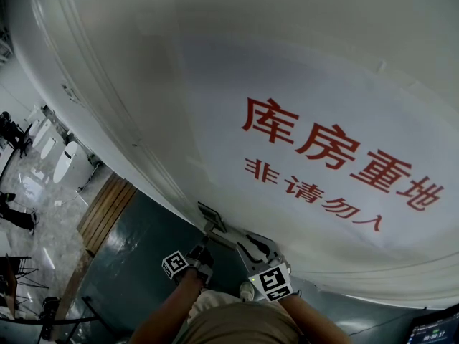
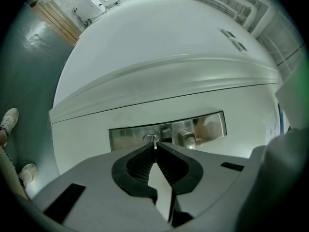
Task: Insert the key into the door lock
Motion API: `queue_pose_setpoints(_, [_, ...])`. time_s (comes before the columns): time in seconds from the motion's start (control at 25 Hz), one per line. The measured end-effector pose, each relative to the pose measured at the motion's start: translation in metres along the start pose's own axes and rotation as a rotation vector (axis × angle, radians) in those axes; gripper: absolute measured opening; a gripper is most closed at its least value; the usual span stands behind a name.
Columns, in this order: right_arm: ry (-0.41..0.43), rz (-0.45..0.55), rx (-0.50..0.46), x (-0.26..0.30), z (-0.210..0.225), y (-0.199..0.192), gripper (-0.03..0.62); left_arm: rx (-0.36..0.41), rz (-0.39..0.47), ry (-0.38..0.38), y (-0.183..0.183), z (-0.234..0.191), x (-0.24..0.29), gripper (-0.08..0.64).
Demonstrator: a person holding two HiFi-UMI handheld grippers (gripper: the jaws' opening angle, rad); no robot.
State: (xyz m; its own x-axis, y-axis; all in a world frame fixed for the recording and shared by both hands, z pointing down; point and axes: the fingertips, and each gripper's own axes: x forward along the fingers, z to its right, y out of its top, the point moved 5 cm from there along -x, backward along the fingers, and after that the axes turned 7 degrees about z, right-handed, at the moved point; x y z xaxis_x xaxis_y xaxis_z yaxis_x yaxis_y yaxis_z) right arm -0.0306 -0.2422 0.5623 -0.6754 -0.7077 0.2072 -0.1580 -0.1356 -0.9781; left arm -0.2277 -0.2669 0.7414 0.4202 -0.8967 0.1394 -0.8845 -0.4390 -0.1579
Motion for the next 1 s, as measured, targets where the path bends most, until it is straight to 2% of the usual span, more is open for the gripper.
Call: queue_pose_setpoints(1.0, [0.015, -0.012, -0.009, 0.0034, -0.0015, -0.0001, 0.123, -0.073, 0.035, -0.022, -0.0034, -0.0039, 0.0052, 0.031])
